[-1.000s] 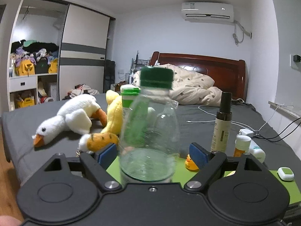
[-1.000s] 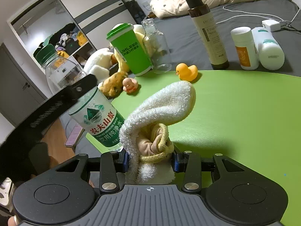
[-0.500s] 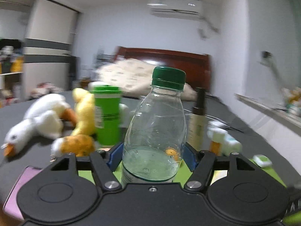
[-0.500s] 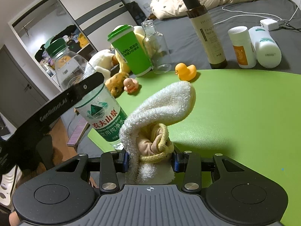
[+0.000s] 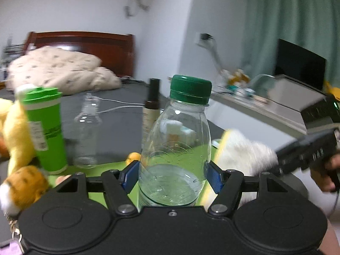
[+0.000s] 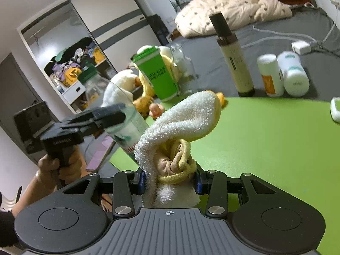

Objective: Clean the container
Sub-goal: 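Tilt the held bottle with the left gripper toward the towel in the right gripper, then rub the towel around the bottle side with the right gripper while the left gripper holds it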

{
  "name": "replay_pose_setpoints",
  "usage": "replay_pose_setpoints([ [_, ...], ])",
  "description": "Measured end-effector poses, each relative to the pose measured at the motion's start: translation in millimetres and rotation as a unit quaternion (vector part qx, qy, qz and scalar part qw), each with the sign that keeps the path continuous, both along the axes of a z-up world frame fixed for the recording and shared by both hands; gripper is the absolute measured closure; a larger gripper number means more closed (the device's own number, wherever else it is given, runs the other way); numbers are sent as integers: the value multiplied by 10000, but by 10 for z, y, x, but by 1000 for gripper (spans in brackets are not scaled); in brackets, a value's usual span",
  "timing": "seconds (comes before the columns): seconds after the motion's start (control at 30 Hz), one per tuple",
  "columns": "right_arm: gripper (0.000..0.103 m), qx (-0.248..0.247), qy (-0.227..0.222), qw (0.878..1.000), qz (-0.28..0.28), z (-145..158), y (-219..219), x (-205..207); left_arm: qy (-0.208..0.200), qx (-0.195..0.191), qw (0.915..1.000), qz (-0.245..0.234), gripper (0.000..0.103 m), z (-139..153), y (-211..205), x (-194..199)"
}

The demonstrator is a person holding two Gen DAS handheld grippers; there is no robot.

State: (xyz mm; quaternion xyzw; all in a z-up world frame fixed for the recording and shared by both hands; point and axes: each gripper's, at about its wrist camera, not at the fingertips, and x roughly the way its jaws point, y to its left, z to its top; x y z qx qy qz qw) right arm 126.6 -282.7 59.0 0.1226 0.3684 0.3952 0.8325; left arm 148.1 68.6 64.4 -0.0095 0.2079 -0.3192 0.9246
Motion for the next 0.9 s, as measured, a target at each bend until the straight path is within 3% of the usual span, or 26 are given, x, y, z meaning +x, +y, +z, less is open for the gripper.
replay_pose_setpoints([
  [0.17,61,-70,-398,9991,149,261,136,23,170,63,9965,-817,38,-15,52,161],
  [0.33,61,-190,-834,9957,345,542,307,71,297,32,9929,-1154,38,-34,114,274],
  [0.67,61,-298,-1307,9867,921,796,714,178,196,99,9926,-1191,38,-29,90,200],
  [0.9,61,-111,-1041,9877,1160,671,768,332,185,174,9929,-1165,38,-11,71,210],
])
